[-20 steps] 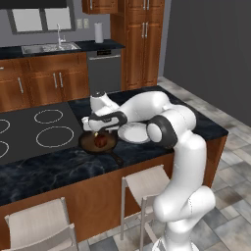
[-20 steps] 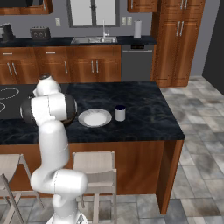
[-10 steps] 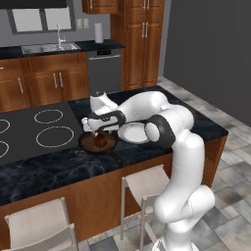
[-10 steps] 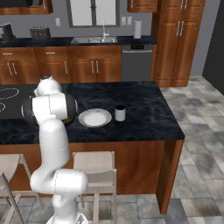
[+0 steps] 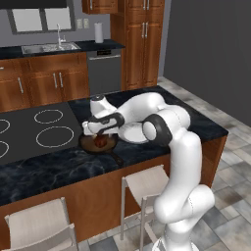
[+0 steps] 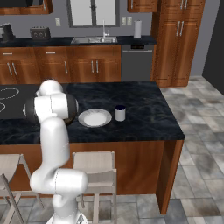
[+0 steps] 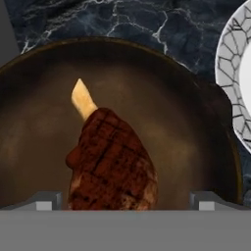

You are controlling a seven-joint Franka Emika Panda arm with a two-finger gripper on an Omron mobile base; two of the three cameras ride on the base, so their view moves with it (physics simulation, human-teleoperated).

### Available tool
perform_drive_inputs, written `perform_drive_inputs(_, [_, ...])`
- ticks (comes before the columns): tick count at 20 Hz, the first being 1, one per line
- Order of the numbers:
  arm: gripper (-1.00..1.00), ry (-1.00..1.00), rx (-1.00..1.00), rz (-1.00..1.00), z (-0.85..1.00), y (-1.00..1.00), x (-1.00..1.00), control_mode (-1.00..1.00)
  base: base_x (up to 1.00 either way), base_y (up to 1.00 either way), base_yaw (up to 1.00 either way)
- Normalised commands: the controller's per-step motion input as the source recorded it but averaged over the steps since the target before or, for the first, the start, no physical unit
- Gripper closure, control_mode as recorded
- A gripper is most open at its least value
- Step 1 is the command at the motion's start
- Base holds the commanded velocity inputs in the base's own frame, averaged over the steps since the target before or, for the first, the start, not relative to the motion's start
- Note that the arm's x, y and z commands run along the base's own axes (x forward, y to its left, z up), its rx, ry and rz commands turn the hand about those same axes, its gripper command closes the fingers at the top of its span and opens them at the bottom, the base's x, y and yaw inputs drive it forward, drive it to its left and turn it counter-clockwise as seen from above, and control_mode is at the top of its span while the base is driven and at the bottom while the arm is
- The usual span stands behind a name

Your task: Pick up the pan with the steak in it and place it on the dining table. Then place the steak on the plate.

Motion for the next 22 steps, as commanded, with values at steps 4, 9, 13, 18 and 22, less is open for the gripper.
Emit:
perform_drive_inputs(4, [-1.00, 0.00, 0.00, 0.00, -0.23, 0.00, 0.12, -1.00, 0.00, 0.00, 0.00])
perform_drive_inputs(9, [-1.00, 0.00, 0.00, 0.00, -0.22, 0.00, 0.13, -1.00, 0.00, 0.00, 0.00])
perform_drive_inputs(13, [-1.00, 0.00, 0.00, 0.00, -0.20, 0.00, 0.12, -1.00, 0.00, 0.00, 0.00])
perform_drive_inputs(18, [-1.00, 0.00, 0.00, 0.00, -0.22, 0.00, 0.02, -1.00, 0.00, 0.00, 0.00])
perform_drive_inputs(22, [1.00, 0.00, 0.00, 0.00, -0.09, 0.00, 0.00, -1.00, 0.00, 0.00, 0.00])
